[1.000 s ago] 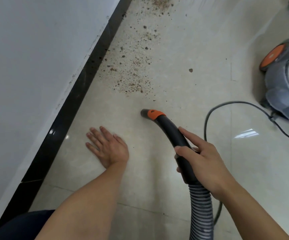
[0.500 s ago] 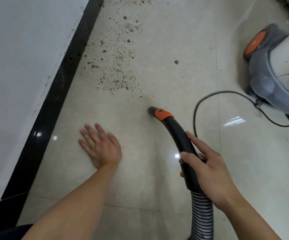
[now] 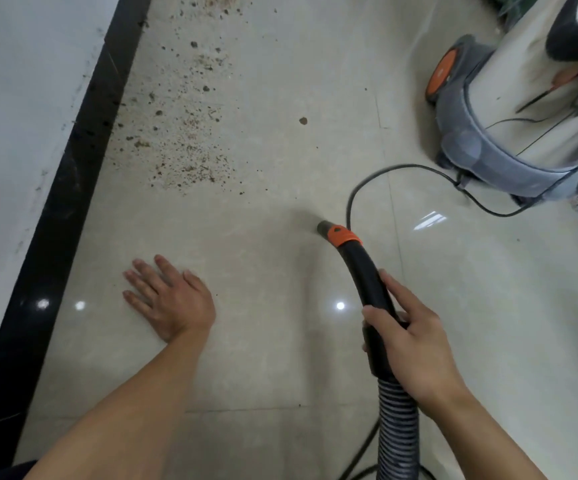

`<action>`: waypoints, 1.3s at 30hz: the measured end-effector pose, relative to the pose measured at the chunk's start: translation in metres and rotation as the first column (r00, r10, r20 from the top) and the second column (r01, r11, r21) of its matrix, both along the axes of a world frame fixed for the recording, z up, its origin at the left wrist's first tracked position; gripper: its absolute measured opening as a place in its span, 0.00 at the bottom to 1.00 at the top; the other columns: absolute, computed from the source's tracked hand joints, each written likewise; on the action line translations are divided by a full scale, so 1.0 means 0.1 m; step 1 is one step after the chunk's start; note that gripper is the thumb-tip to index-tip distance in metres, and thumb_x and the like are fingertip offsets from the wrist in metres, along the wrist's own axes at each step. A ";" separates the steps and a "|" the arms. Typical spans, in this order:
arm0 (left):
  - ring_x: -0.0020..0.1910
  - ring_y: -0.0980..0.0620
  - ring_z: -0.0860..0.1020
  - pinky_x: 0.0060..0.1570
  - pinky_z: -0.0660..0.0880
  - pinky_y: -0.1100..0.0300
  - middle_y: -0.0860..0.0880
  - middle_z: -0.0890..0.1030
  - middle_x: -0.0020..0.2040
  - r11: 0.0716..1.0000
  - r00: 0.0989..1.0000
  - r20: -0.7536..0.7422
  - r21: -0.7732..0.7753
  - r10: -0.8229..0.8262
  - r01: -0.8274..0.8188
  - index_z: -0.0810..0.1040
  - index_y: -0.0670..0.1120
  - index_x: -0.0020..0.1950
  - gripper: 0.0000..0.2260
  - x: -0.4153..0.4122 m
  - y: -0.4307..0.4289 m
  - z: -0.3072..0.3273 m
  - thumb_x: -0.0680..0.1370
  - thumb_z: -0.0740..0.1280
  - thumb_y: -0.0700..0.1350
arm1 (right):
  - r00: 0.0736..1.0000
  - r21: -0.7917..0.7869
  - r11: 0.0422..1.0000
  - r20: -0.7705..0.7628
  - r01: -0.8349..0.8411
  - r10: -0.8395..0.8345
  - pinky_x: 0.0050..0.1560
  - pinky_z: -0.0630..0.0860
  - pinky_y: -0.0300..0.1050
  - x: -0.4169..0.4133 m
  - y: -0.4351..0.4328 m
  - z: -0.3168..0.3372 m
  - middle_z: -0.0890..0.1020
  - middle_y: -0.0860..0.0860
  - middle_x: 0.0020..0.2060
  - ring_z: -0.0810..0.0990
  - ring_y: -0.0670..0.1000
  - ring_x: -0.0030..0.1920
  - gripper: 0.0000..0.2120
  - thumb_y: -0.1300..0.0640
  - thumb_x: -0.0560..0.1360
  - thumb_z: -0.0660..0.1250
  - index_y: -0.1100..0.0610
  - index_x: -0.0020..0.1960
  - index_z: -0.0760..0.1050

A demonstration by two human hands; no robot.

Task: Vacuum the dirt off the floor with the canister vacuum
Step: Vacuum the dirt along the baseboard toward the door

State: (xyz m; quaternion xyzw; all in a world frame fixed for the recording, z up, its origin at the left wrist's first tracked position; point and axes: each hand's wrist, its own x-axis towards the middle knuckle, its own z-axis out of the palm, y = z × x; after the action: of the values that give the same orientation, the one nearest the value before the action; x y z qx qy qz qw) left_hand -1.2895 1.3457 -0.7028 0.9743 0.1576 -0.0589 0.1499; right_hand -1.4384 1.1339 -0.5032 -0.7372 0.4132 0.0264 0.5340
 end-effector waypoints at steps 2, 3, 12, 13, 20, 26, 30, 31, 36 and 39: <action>0.77 0.36 0.49 0.74 0.45 0.38 0.34 0.53 0.77 1.000 1.000 0.011 -0.012 0.002 -0.002 0.59 0.39 0.77 0.26 -0.01 0.02 -0.02 0.80 0.55 0.48 | 0.999 0.025 0.999 0.043 0.029 -0.030 0.31 0.79 0.47 0.23 -0.13 -0.05 0.82 0.55 0.33 0.79 0.55 0.32 0.25 0.61 0.78 0.68 0.40 0.70 0.72; 0.77 0.36 0.49 0.73 0.45 0.38 0.34 0.53 0.77 1.000 1.000 0.012 -0.015 0.000 0.000 0.59 0.38 0.76 0.26 -0.02 0.01 -0.03 0.80 0.55 0.47 | 0.997 0.057 0.997 0.062 0.045 -0.049 0.29 0.77 0.45 0.35 -0.20 -0.07 0.81 0.56 0.32 0.78 0.56 0.31 0.25 0.62 0.78 0.67 0.42 0.71 0.72; 0.77 0.35 0.46 0.74 0.41 0.40 0.33 0.51 0.77 0.975 0.990 -0.035 -0.175 0.135 -0.139 0.56 0.36 0.77 0.28 0.10 -0.52 0.07 0.80 0.58 0.46 | 0.994 0.100 0.994 0.104 -0.040 0.029 0.30 0.77 0.45 0.97 -0.39 -0.20 0.81 0.58 0.34 0.79 0.56 0.31 0.25 0.60 0.77 0.67 0.43 0.71 0.72; 0.77 0.35 0.47 0.74 0.42 0.39 0.33 0.51 0.77 0.976 0.990 -0.020 -0.162 0.142 -0.143 0.56 0.36 0.77 0.28 0.10 -0.55 0.05 0.80 0.58 0.46 | 0.994 0.078 0.996 0.108 -0.039 0.031 0.30 0.77 0.45 1.08 -0.45 -0.24 0.81 0.59 0.35 0.79 0.56 0.31 0.26 0.60 0.77 0.68 0.43 0.72 0.71; 0.76 0.34 0.49 0.73 0.42 0.40 0.32 0.53 0.76 0.985 0.989 -0.003 -0.094 0.145 -0.145 0.58 0.36 0.76 0.27 0.12 -0.60 -0.07 0.79 0.52 0.48 | 0.987 0.025 1.000 0.163 -0.011 0.007 0.33 0.78 0.46 1.99 -0.85 -0.54 0.81 0.58 0.40 0.80 0.56 0.33 0.29 0.57 0.74 0.69 0.40 0.72 0.70; 0.76 0.33 0.50 0.73 0.43 0.40 0.31 0.54 0.76 0.991 0.992 -0.005 -0.031 0.127 -0.127 0.59 0.36 0.76 0.29 0.14 -0.59 -0.10 0.78 0.48 0.50 | 0.981 0.094 0.995 0.195 -0.016 -0.003 0.35 0.78 0.49 2.34 -0.98 -0.62 0.81 0.55 0.36 0.78 0.56 0.31 0.28 0.58 0.75 0.69 0.41 0.73 0.70; 0.76 0.32 0.50 0.73 0.45 0.38 0.31 0.54 0.76 0.991 0.991 -0.019 -0.015 0.134 -0.134 0.59 0.36 0.75 0.30 0.15 -0.56 -0.11 0.77 0.48 0.50 | 0.987 0.097 0.995 0.162 0.003 -0.018 0.31 0.77 0.47 2.14 -1.05 -0.48 0.80 0.58 0.37 0.78 0.58 0.33 0.27 0.58 0.76 0.68 0.42 0.73 0.70; 0.76 0.32 0.50 0.73 0.45 0.37 0.31 0.54 0.76 0.991 0.991 -0.011 -0.013 0.133 -0.133 0.59 0.36 0.75 0.29 0.15 -0.57 -0.11 0.77 0.48 0.50 | 0.988 0.104 0.994 0.150 0.031 -0.047 0.30 0.77 0.47 2.03 -1.09 -0.41 0.80 0.58 0.36 0.78 0.58 0.32 0.27 0.59 0.77 0.68 0.42 0.73 0.70; 0.76 0.32 0.48 0.73 0.43 0.38 0.30 0.52 0.76 0.991 0.991 -0.046 -0.037 0.127 -0.129 0.57 0.36 0.76 0.31 0.13 -0.57 -0.05 0.77 0.47 0.50 | 0.996 0.133 0.991 0.085 0.003 -0.015 0.31 0.79 0.49 1.33 -0.97 -0.15 0.80 0.64 0.37 0.79 0.57 0.31 0.26 0.61 0.79 0.67 0.41 0.72 0.70; 0.76 0.32 0.47 0.73 0.42 0.38 0.30 0.52 0.76 0.990 0.990 -0.081 -0.068 0.118 -0.124 0.57 0.35 0.76 0.31 0.14 -0.59 -0.01 0.76 0.49 0.50 | 0.997 0.175 0.984 0.080 -0.017 0.003 0.32 0.79 0.49 0.94 -0.83 -0.12 0.81 0.67 0.42 0.80 0.58 0.31 0.25 0.60 0.79 0.67 0.41 0.71 0.71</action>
State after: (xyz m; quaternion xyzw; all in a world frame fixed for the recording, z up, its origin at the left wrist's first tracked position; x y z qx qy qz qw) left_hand -1.2758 1.2868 -0.7039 0.9538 0.2199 -0.0927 0.1827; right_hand -1.3443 1.0514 -0.5147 -0.6898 0.3839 0.0364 0.6128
